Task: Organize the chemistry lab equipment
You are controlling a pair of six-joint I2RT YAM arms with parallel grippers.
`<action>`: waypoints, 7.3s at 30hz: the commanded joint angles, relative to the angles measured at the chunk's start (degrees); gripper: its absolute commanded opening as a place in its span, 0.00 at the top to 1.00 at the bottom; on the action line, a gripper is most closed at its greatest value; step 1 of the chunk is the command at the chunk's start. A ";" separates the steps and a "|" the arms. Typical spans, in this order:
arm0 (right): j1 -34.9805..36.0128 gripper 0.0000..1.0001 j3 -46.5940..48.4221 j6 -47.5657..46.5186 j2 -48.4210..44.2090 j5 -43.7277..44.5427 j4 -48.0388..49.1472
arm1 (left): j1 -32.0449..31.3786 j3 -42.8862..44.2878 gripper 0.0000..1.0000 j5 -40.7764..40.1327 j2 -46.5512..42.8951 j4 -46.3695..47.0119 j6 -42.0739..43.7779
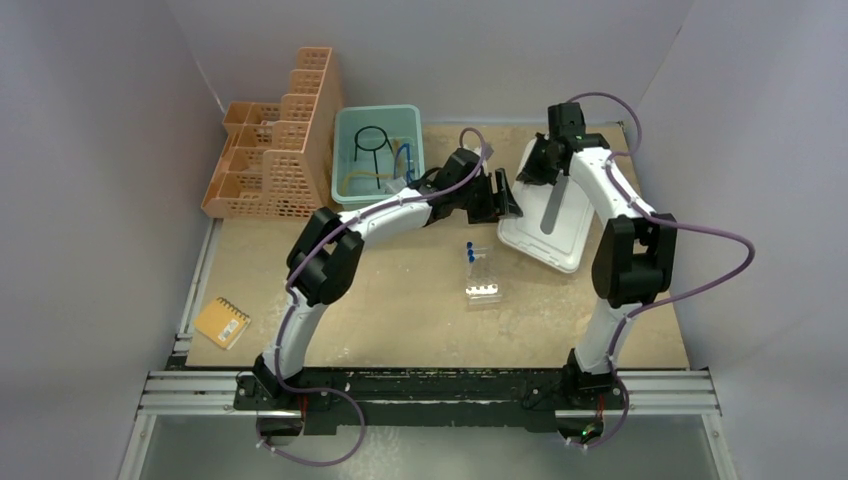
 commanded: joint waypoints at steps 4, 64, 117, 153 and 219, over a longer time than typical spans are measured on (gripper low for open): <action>-1.90 1.00 1.27 1.25 -2.44 -9.87 2.22 | 0.13 -3.30 0.43 6.17 -2.48 12.10 -4.50; -1.07 0.44 -13.96 62.27 -8.85 -49.97 90.38 | 24.85 -19.06 1.00 2.73 -41.36 27.57 -33.89; 19.11 1.00 -15.00 58.16 5.66 -16.77 80.02 | 28.43 -33.44 0.21 -37.24 -56.99 -22.19 -0.05; 21.16 0.32 7.00 28.26 5.49 -15.05 22.84 | 31.81 -36.23 0.19 -40.30 -51.28 -17.13 1.91; 23.93 0.52 14.94 -4.12 9.92 -13.12 1.60 | 31.86 -46.33 0.27 -30.71 -52.21 -7.41 3.79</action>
